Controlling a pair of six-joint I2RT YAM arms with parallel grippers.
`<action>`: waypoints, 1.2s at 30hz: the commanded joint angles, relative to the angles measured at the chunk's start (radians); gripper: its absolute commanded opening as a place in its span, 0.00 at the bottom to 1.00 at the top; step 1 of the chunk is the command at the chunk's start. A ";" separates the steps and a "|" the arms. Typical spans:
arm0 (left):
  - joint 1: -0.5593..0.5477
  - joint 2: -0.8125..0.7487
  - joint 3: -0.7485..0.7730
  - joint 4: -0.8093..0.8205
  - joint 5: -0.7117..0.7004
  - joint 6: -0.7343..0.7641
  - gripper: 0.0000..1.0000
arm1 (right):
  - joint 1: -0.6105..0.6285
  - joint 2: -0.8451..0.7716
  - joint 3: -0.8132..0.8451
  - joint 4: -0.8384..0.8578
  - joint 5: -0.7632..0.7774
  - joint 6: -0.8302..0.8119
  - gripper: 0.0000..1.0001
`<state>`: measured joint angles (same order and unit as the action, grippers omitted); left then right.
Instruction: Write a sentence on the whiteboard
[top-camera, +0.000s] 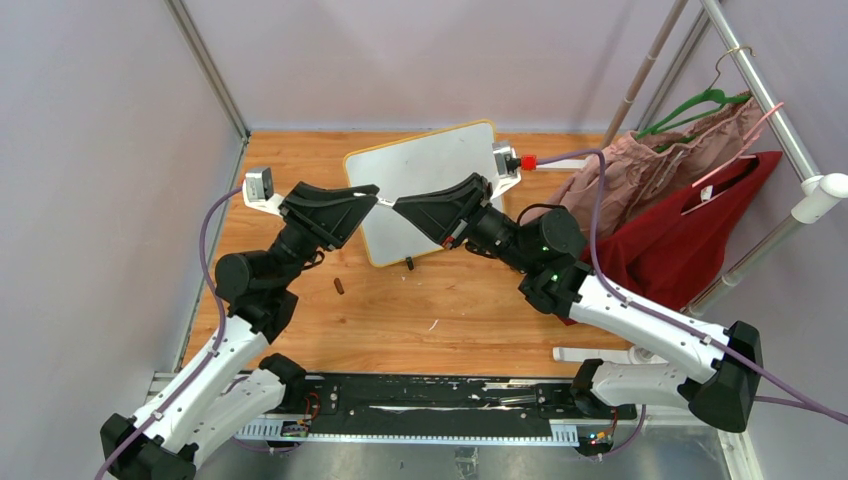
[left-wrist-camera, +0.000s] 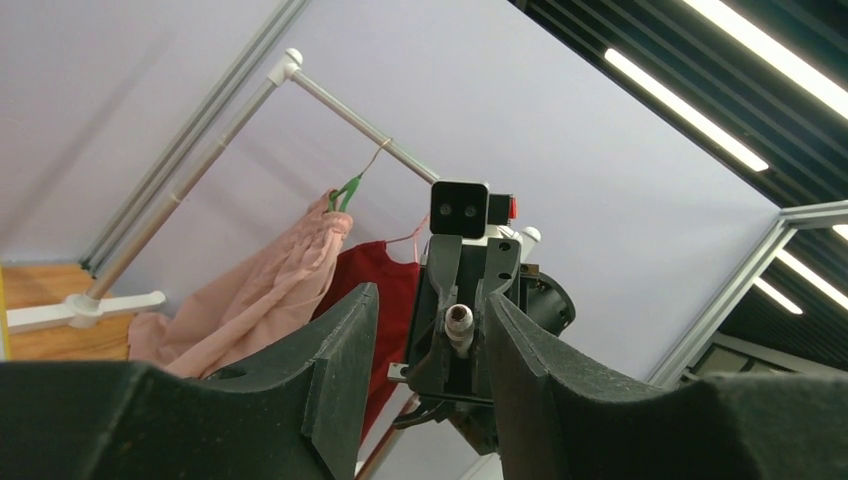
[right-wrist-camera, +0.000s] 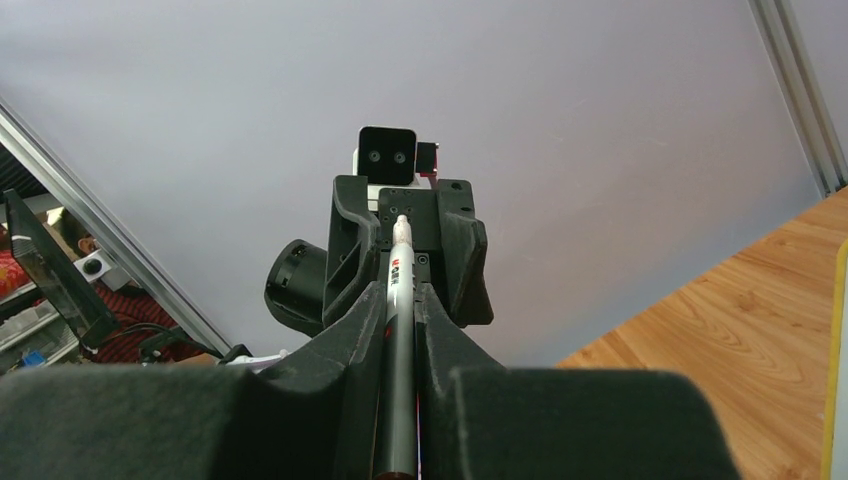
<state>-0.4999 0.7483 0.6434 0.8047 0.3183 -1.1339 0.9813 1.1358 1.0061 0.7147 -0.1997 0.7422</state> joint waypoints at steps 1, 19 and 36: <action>-0.003 -0.001 0.032 0.008 -0.014 0.001 0.48 | 0.007 0.002 0.040 0.034 -0.031 0.006 0.00; -0.003 -0.009 0.024 0.008 -0.004 0.003 0.00 | 0.008 -0.001 0.074 -0.048 -0.055 -0.004 0.21; -0.003 -0.003 0.024 0.001 -0.004 -0.013 0.00 | 0.007 -0.008 0.095 -0.089 -0.077 -0.015 0.14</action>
<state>-0.5007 0.7452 0.6510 0.8074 0.3138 -1.1637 0.9813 1.1435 1.0565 0.6044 -0.2428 0.7372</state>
